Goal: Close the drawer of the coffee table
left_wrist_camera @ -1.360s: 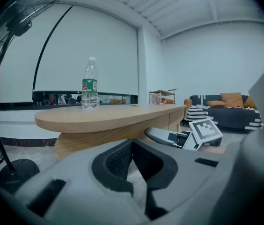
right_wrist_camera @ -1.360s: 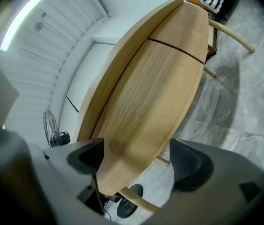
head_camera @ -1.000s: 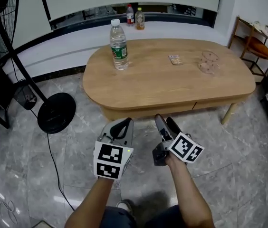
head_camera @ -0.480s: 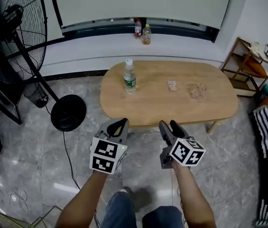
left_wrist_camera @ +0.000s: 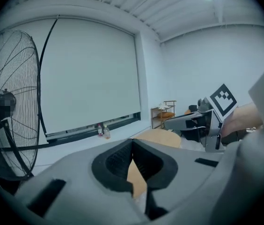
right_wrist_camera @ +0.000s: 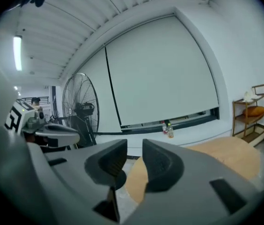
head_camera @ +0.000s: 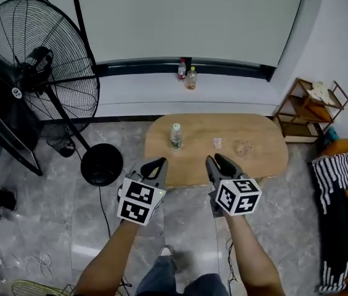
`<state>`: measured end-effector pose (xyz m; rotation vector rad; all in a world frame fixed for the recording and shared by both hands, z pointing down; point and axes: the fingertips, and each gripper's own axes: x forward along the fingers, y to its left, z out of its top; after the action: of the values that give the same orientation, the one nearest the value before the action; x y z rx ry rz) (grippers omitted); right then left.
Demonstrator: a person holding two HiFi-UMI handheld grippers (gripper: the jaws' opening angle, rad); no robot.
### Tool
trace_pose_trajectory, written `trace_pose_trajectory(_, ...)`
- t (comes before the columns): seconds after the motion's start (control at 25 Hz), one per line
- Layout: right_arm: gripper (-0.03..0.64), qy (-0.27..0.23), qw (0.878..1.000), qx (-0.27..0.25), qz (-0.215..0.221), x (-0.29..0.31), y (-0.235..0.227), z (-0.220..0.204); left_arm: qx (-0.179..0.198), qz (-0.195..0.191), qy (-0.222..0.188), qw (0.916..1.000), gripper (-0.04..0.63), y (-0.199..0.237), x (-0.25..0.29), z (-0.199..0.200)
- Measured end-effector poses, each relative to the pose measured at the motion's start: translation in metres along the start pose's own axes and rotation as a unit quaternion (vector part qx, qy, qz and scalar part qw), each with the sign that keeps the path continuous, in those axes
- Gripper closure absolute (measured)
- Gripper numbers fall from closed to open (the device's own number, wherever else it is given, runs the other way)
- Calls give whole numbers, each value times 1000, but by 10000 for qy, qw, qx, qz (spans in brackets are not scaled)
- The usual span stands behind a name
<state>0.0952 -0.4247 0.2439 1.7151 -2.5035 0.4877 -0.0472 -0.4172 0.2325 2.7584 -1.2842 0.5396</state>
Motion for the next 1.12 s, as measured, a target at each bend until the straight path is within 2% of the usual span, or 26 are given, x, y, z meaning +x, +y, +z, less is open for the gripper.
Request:
trace_pose_trajectory(0.2, 573, -58, 9983, -570, 70, -14, 50, 70, -48, -8, -15, 10000, 594, 31, -42, 53)
trace_pose_trajectory(0.28, 606, -139, 9977, -656, 43, -20, 61, 90, -64, 6, -121, 9999, 594, 38, -51, 70)
trace_pose_trajectory(0.36, 612, -169, 9974, -703, 44, -25, 71, 101, -16, -15, -189, 9998, 594, 41, -58, 81)
trace_pose_trajectory(0.56, 612, -244, 9960, -862, -54, -32, 79, 115, 80, -18, -274, 9996, 594, 50, -65, 90)
trace_pose_trajectory(0.84, 613, -273, 9944, -993, -230, -36, 80, 115, 28, -74, -257, 9996, 594, 54, -70, 81)
trace_pose_trajectory(1.12, 613, -324, 9940, -1016, -242, -38, 80, 118, -15, -57, -357, 9993, 594, 56, -72, 90)
